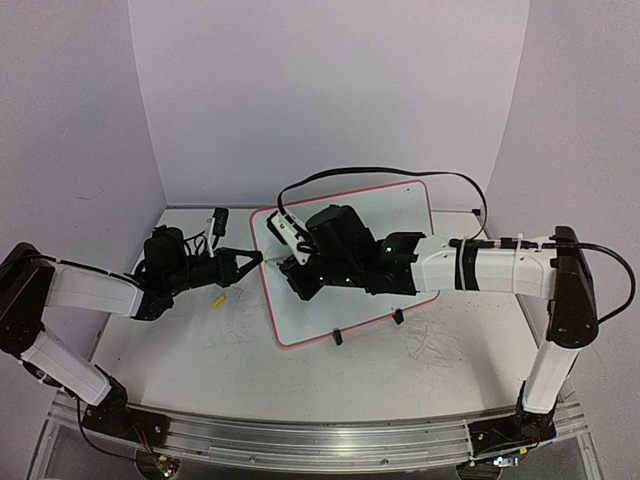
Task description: Write a sentence on the whiteboard
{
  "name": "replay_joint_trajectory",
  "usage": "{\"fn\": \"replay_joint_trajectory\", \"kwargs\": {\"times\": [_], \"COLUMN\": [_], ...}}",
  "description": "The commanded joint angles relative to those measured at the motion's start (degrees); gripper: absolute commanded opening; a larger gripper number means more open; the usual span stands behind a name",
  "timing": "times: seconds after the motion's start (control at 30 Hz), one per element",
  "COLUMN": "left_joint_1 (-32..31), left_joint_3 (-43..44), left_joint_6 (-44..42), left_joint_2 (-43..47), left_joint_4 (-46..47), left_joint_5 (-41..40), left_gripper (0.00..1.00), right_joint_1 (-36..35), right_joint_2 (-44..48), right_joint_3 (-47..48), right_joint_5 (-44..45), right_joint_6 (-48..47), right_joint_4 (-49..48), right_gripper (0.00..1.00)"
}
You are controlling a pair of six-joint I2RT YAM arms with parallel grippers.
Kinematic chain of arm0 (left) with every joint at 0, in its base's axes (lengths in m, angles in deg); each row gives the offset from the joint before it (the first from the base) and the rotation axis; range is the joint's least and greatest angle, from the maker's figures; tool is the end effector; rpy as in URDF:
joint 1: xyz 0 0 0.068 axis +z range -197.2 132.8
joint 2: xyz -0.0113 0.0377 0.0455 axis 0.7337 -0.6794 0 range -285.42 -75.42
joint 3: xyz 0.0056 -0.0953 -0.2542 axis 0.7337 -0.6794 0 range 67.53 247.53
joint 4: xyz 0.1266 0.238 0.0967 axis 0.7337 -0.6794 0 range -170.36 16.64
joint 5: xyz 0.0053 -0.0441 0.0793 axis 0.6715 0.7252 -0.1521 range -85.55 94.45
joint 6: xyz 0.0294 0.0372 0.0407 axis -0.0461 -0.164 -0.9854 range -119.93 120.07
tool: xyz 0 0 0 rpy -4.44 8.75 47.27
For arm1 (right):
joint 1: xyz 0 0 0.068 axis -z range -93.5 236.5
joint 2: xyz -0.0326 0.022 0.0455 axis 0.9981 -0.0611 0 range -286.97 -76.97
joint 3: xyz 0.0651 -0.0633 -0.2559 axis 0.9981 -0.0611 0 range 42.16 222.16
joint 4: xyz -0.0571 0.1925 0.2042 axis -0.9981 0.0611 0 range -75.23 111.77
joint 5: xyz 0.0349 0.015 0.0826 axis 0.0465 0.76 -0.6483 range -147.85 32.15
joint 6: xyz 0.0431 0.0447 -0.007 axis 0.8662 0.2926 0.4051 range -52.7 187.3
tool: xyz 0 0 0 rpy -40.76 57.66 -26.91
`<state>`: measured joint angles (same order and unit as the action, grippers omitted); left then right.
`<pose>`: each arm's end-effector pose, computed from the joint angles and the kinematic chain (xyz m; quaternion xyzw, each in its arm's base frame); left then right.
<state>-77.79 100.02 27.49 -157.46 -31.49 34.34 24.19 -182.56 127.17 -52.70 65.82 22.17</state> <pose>0.2631 -0.1830 0.1905 0.1898 0.7224 -0.4782 0.4620 0.2237 0.4167 0.2703 -0.4327 0.7392 0.2273 0.4634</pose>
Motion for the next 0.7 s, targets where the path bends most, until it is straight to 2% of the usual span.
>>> {"fn": "replay_joint_trajectory", "kwargs": {"times": [0.0,0.67], "left_joint_1": [0.0,0.0], "left_joint_3": [0.29,0.71], "left_joint_6": [-1.33,-1.49], "left_joint_2": [1.97,1.71], "left_joint_4": [1.09,0.71], "left_joint_5": [0.72,1.02], "left_gripper": [0.0,0.0], "right_joint_1": [0.22,0.85], "right_joint_2": [-0.62,-0.7], "right_joint_3": [2.14,1.62], "right_joint_5": [1.35,6.18], "right_joint_6": [0.32,1.04], "right_joint_4": [-0.7,0.56], "right_gripper": [0.0,0.0]}}
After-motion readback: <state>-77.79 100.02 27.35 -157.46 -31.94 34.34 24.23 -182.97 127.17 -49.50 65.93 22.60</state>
